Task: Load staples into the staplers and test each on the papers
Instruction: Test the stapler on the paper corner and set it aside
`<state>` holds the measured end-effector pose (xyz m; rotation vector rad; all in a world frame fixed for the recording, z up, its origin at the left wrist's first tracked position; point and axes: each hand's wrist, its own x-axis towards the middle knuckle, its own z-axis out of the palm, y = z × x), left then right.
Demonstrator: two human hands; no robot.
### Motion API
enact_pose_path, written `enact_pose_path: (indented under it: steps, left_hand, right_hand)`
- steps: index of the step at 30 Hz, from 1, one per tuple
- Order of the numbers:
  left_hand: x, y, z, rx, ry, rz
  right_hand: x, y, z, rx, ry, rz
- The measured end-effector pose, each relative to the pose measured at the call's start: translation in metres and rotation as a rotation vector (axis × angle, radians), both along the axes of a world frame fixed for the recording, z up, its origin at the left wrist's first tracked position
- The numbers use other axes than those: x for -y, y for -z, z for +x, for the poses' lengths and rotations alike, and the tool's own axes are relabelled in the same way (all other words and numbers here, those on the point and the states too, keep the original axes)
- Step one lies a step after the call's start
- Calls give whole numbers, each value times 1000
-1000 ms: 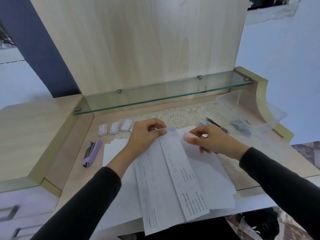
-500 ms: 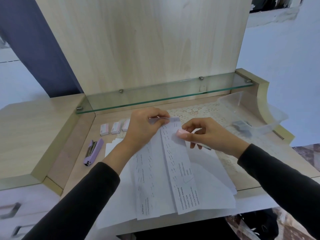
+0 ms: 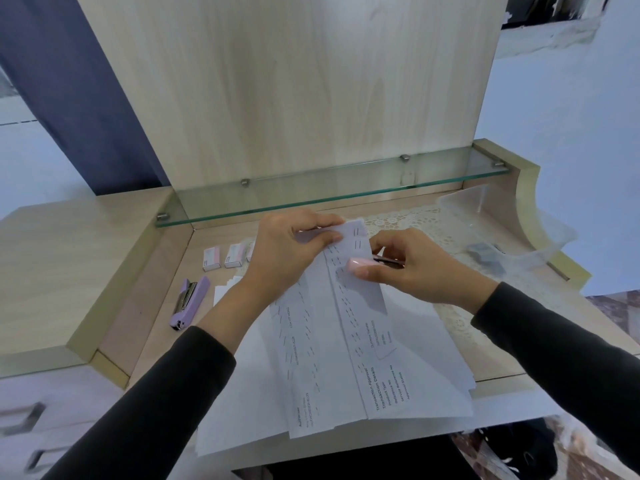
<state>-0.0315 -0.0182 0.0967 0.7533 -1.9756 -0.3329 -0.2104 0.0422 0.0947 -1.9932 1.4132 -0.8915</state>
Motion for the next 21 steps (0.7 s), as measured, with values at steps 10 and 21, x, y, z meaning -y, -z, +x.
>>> enact_pose_path:
  steps: [10, 21]
  left_hand:
    - [0, -1, 1, 16, 46, -37]
    - [0, -1, 5, 52, 64, -42]
  right_hand:
    - [1, -1, -2, -38, 6, -79]
    - [3, -7, -6, -94, -17, -11]
